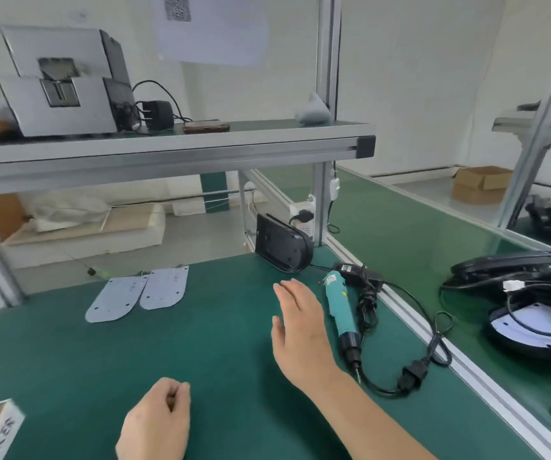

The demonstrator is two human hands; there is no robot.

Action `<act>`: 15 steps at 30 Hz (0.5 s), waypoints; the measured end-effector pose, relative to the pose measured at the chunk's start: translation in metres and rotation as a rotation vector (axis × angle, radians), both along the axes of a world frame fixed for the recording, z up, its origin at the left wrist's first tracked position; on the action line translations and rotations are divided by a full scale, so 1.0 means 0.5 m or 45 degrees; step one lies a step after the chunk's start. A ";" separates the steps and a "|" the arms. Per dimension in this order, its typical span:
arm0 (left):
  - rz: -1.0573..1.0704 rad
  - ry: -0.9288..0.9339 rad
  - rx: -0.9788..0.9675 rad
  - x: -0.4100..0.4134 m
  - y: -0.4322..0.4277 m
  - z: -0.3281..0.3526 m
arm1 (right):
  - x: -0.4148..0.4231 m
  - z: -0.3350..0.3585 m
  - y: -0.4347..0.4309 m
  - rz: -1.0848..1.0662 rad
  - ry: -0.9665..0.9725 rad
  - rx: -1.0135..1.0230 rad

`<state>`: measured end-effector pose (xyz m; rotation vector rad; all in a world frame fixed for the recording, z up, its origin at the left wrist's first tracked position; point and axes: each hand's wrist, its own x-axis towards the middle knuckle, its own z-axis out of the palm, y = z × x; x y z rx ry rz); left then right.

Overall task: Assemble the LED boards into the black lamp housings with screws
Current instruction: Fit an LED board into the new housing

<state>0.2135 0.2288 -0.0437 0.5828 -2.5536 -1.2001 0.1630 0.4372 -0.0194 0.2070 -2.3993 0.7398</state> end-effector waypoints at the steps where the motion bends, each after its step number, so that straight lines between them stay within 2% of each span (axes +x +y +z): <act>1: 0.015 -0.004 -0.004 -0.003 -0.003 -0.004 | -0.013 -0.010 -0.015 0.029 -0.051 -0.001; 4: 0.017 -0.009 0.064 -0.018 -0.008 -0.009 | -0.052 -0.036 -0.046 0.081 -0.185 -0.008; 9: -0.134 0.039 0.264 -0.105 0.042 0.048 | -0.094 -0.057 -0.062 0.061 -0.379 -0.140; 15: -0.479 0.096 0.163 -0.288 0.221 0.162 | -0.115 -0.081 -0.045 -0.026 -0.466 -0.324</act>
